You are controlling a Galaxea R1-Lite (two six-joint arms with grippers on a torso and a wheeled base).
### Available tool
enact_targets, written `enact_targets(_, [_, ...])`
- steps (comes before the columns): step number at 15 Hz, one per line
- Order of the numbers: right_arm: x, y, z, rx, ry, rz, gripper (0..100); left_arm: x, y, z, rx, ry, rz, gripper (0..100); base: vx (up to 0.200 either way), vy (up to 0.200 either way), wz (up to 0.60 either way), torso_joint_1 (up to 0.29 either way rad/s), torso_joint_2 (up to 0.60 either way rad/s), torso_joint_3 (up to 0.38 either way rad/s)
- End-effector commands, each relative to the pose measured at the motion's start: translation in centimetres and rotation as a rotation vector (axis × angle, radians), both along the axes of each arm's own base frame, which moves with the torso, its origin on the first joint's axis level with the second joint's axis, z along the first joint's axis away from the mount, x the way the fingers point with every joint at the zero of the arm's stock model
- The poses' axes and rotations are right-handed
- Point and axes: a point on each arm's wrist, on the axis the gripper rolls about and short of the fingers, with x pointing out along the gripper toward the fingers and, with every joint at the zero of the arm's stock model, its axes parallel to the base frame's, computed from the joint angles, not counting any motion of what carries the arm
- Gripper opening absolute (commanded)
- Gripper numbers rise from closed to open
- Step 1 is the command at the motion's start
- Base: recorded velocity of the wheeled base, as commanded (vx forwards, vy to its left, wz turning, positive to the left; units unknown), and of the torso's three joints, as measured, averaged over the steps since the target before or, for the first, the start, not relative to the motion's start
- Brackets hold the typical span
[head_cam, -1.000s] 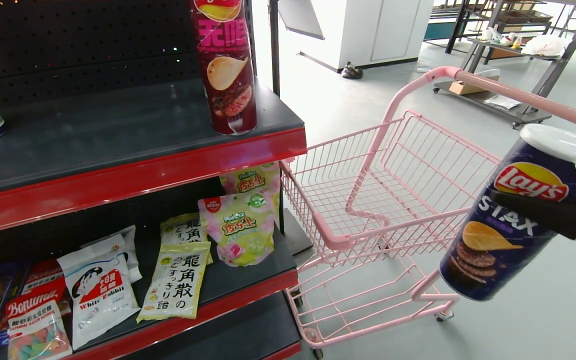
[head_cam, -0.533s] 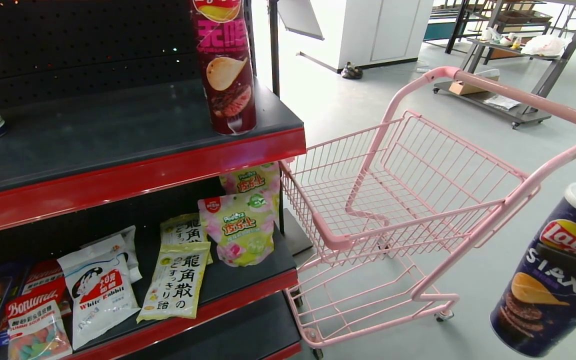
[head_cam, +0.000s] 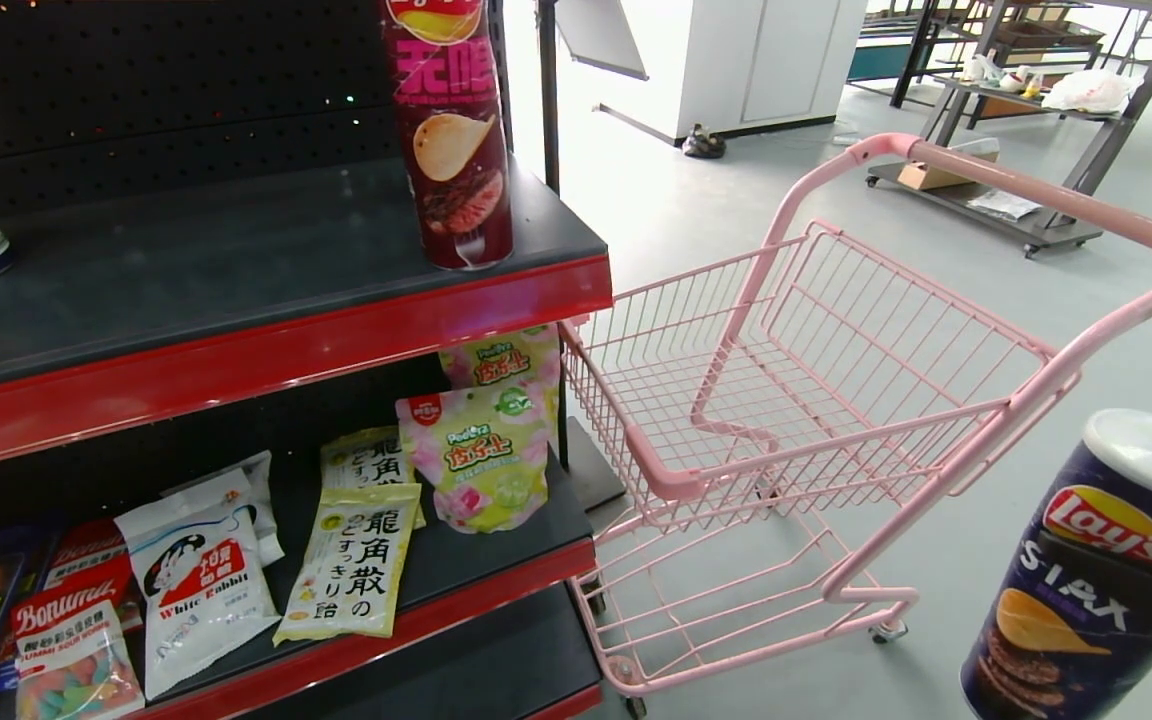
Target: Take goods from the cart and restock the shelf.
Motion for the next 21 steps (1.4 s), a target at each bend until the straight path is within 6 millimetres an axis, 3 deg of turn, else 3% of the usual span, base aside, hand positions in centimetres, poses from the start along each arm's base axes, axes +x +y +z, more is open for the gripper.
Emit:
enact_targets(1, [0.8,0.7,-0.7,0.004,-0.007,0.040,0,0.0,0.0,0.0,0.000,0.000,-0.001,100,0.000,0.000,0.00,0.000,0.00,0.000])
enact_targets(5, [2.8,1.4,-1.3,-0.002,-0.012,0.048,0,0.0,0.0,0.0,0.000,0.000,0.000,100,0.000,0.000,0.00,0.000,0.00,0.000])
enact_targets(13, [2.7,2.0,-1.4,-0.008,-0.003,0.097,0,0.0,0.0,0.0,0.000,0.001,0.000,100,0.000,0.000,0.00,0.000,0.00,0.000])
enact_targets(21, [2.9,2.2,-1.0,-0.022,-0.026,0.112,0,0.0,0.0,0.0,0.000,0.000,0.000,100,0.000,0.000,0.00,0.109,-0.42,-0.314])
